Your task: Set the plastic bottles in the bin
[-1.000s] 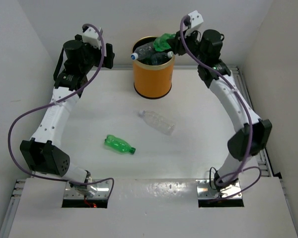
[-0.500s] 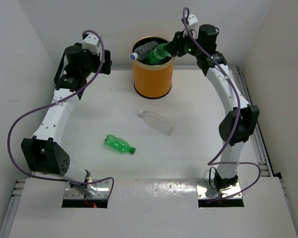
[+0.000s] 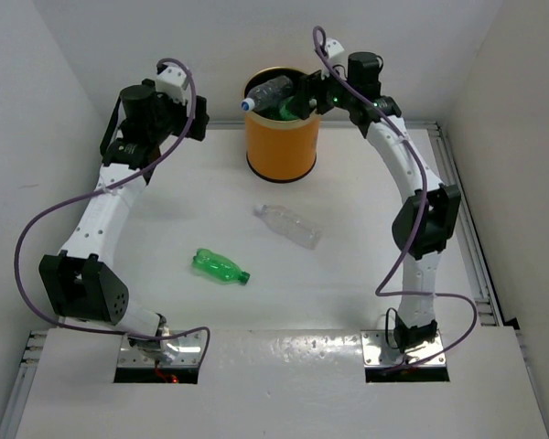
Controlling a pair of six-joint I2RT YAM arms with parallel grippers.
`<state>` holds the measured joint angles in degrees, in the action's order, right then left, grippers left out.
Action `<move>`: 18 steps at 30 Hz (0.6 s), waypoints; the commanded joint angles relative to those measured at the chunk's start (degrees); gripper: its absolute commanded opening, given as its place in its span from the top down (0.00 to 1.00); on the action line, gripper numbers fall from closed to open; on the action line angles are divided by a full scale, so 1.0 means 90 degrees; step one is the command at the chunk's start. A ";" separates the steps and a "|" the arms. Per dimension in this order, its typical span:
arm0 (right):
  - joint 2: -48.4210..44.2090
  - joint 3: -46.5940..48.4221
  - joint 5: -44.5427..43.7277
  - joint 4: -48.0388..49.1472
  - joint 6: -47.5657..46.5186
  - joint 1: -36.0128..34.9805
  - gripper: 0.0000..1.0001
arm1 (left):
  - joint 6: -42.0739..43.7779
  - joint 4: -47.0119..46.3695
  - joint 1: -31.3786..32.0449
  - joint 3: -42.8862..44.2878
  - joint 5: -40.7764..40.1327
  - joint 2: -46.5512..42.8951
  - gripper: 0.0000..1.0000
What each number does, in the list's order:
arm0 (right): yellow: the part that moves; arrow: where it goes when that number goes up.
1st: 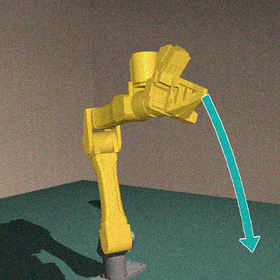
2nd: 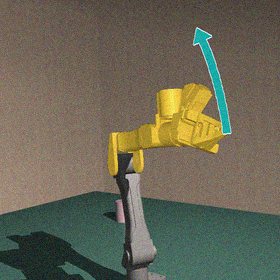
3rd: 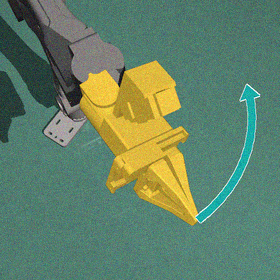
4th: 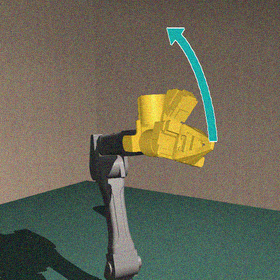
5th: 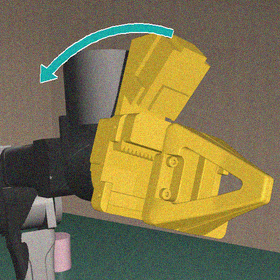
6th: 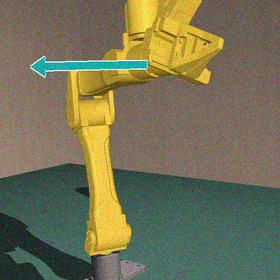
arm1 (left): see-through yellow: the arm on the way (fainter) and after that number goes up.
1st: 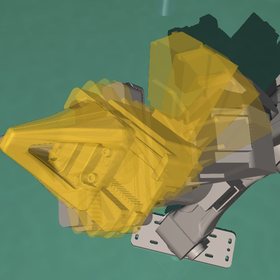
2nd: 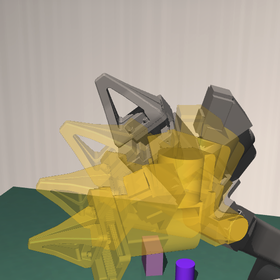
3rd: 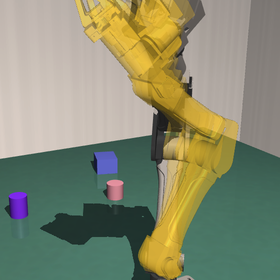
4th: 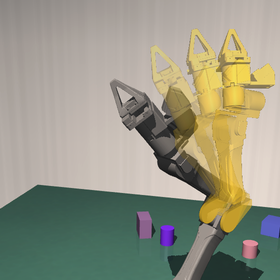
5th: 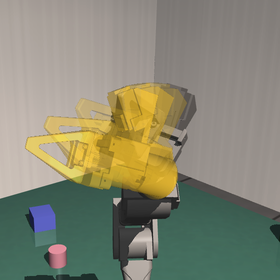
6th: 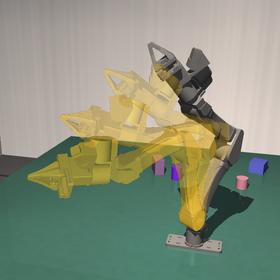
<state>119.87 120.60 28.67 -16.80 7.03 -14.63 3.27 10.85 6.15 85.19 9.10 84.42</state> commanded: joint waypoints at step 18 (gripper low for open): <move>-0.2957 -0.2251 -0.0353 0.0217 0.0441 0.0307 0.07 | 0.3951 0.1713 0.1951 -0.0899 0.2564 0.0433 0.06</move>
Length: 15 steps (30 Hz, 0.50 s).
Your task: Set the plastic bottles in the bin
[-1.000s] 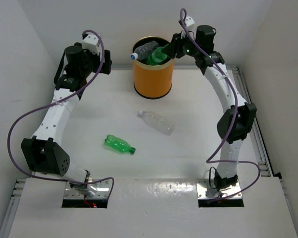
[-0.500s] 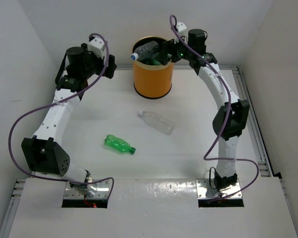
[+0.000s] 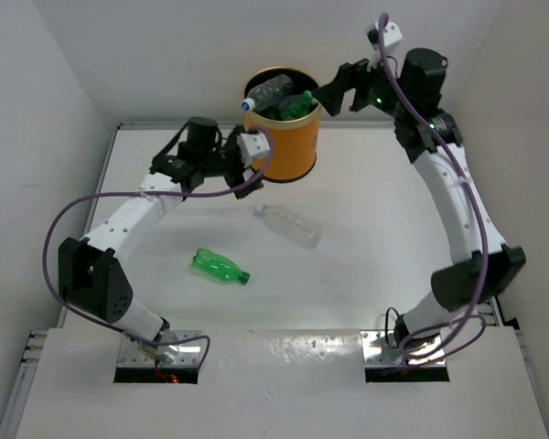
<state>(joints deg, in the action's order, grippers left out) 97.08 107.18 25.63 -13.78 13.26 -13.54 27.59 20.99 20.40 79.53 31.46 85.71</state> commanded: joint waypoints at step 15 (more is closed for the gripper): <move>-0.2885 -0.3909 -0.0718 -0.1828 -0.0897 0.1318 0.09 | 0.4130 0.1309 0.2370 0.1307 -0.0233 0.2760 0.02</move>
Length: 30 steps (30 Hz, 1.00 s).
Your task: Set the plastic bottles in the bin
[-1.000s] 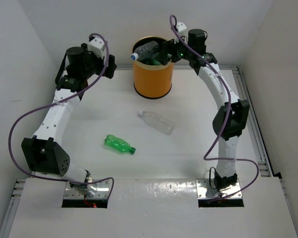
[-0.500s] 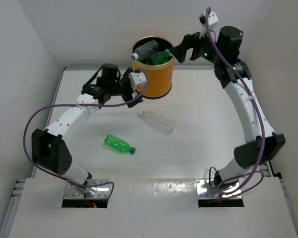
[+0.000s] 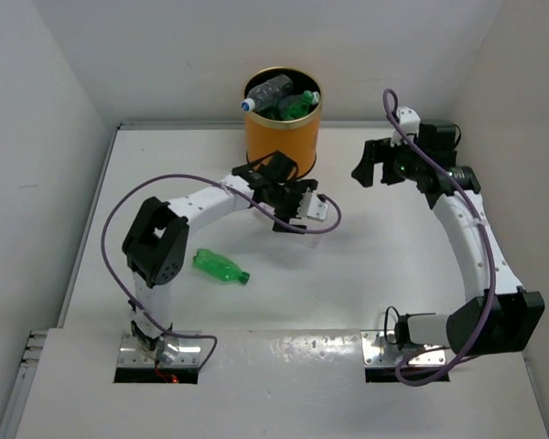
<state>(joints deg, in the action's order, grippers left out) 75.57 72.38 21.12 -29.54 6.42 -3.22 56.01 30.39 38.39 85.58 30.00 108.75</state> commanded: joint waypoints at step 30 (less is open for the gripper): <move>-0.2293 -0.0659 -0.0414 -0.1151 -0.0664 0.1139 0.09 | 0.1785 0.2148 0.1827 0.2161 -0.2981 0.2350 0.05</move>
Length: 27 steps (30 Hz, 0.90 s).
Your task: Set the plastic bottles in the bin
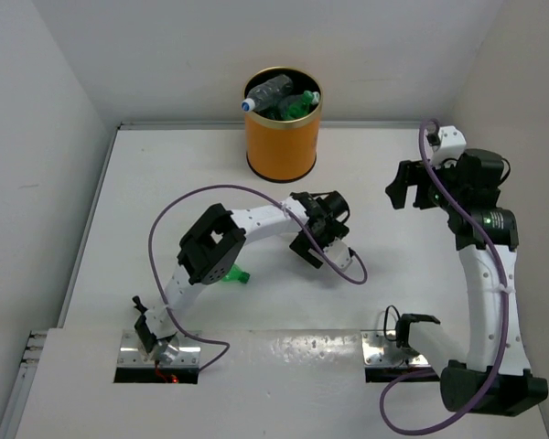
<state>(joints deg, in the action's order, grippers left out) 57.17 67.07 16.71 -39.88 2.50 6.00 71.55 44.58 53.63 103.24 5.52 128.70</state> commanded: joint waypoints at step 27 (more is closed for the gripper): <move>0.0375 -0.0480 0.1091 0.1003 0.0650 0.0329 0.14 | -0.4797 -0.4462 -0.1757 0.1822 0.2090 -0.3567 1.00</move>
<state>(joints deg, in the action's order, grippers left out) 59.09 59.57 23.14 -34.41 6.26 8.51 47.92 28.99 43.90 122.52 17.63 102.61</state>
